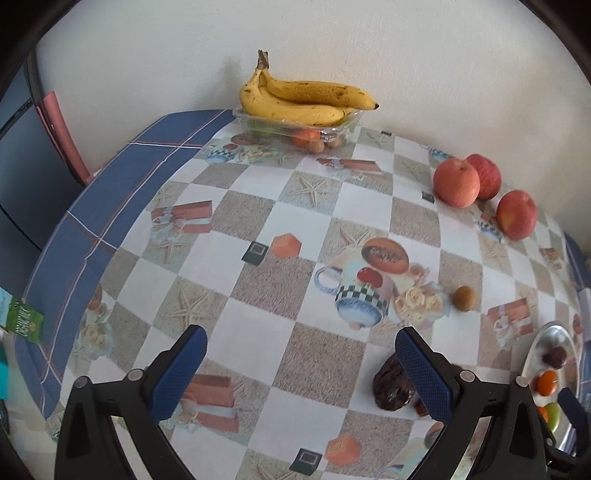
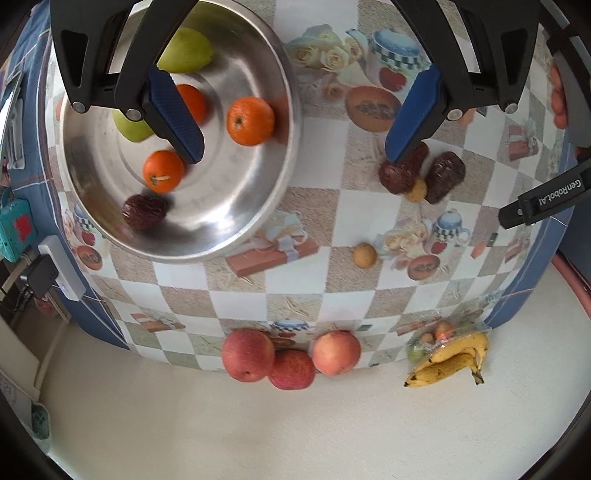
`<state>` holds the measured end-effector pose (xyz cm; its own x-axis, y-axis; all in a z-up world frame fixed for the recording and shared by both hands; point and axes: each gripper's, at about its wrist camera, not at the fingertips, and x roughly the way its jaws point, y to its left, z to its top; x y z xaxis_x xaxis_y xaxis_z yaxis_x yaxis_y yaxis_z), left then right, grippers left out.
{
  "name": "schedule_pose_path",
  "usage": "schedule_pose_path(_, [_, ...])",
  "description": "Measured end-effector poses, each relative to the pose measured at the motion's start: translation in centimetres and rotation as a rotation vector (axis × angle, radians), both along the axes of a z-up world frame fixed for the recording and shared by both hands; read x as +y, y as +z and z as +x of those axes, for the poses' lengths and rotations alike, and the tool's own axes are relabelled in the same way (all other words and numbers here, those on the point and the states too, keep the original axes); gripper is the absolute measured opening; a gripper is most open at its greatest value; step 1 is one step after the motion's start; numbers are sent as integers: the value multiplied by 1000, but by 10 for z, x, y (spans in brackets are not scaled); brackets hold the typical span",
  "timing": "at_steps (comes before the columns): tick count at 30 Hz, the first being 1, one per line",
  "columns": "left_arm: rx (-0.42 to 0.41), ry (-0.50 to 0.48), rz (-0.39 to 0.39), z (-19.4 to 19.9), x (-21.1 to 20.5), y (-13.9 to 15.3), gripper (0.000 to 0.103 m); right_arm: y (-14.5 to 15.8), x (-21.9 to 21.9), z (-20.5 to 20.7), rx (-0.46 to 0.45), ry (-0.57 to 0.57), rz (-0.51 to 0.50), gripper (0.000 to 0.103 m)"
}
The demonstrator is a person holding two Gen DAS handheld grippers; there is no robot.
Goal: Organize fruits
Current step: 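Withdraw both open tools from the bowl back over the date pile, then grasp a dark red date with the left tool while the right tool grasps another date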
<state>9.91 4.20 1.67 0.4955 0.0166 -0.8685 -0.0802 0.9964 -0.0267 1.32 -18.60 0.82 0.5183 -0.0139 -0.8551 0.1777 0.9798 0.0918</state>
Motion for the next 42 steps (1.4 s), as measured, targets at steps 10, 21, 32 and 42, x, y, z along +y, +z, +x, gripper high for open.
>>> schedule_pose_path(10, [9,-8,-124,25,3,0,103,15,32,34,-34,77,25,99])
schedule_pose_path(21, [87,-7,-219,47,0,-17,103,5,40,66,-8,110,46,77])
schedule_pose_path(32, [209,-48,-295,37,-12,-38,77,-22,49,67,83,142,87,64])
schedule_pose_path(42, [330,-97,-365,19,-32,-63,66,-44,66,58,164,184,88,60])
